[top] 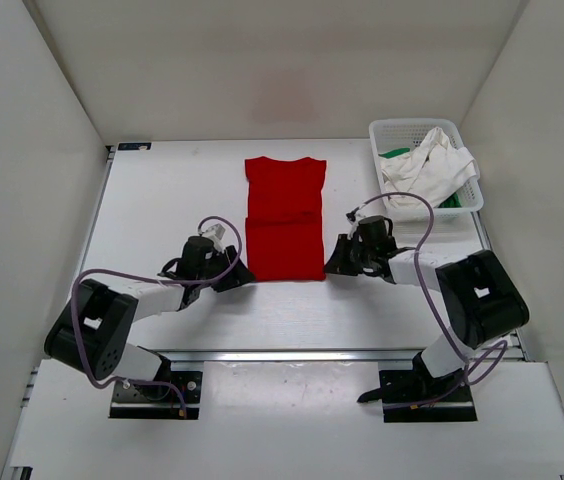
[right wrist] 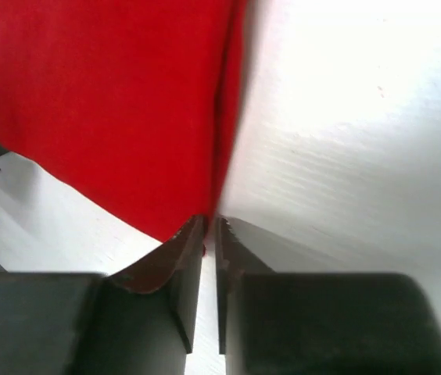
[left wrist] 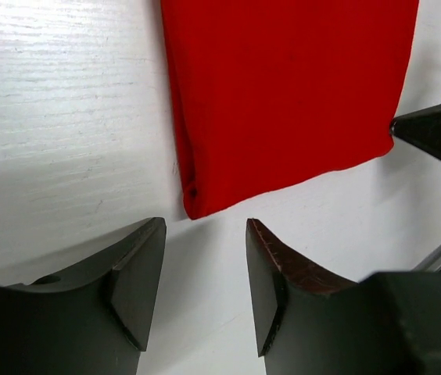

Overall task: Fold and stack the t-shirts
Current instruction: Grab one side of the 2/3 rectangular tshirt with both arms, then fold the long partially folded tshirt into a neat square

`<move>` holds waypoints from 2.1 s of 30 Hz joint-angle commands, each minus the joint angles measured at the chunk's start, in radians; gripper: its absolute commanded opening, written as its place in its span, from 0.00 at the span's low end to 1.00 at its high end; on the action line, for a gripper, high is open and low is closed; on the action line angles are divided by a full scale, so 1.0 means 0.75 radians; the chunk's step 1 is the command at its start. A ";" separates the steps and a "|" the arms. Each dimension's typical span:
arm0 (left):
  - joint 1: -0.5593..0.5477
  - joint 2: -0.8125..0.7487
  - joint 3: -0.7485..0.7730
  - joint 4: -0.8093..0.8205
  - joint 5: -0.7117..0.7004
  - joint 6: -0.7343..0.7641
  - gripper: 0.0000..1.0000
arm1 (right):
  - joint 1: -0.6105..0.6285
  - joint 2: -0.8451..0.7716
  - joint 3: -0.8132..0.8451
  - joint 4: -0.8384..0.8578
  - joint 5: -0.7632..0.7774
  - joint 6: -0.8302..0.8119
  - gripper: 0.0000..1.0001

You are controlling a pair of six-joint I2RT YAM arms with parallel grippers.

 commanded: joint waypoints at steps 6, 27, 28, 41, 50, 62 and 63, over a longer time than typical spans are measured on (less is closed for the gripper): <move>0.006 0.060 0.000 -0.019 -0.045 0.009 0.50 | -0.047 -0.168 -0.145 0.108 -0.028 0.002 0.38; -0.082 -0.040 -0.008 -0.129 -0.074 0.026 0.00 | 0.061 -0.176 -0.270 0.221 -0.147 0.098 0.00; -0.093 -0.090 -0.018 -0.148 -0.084 0.036 0.00 | 0.069 -0.201 -0.292 0.208 -0.131 0.106 0.00; -0.262 -0.983 -0.176 -0.794 -0.094 -0.089 0.00 | 0.514 -0.970 -0.520 -0.278 0.172 0.382 0.00; -0.105 -0.305 0.562 -0.606 -0.133 0.132 0.00 | -0.069 -0.533 0.057 -0.264 -0.147 0.020 0.00; 0.087 0.661 1.434 -0.662 -0.268 0.165 0.00 | -0.303 0.453 0.971 -0.348 -0.192 -0.059 0.00; 0.093 0.720 1.458 -0.668 -0.240 0.153 0.00 | -0.301 0.478 0.998 -0.364 -0.188 -0.070 0.00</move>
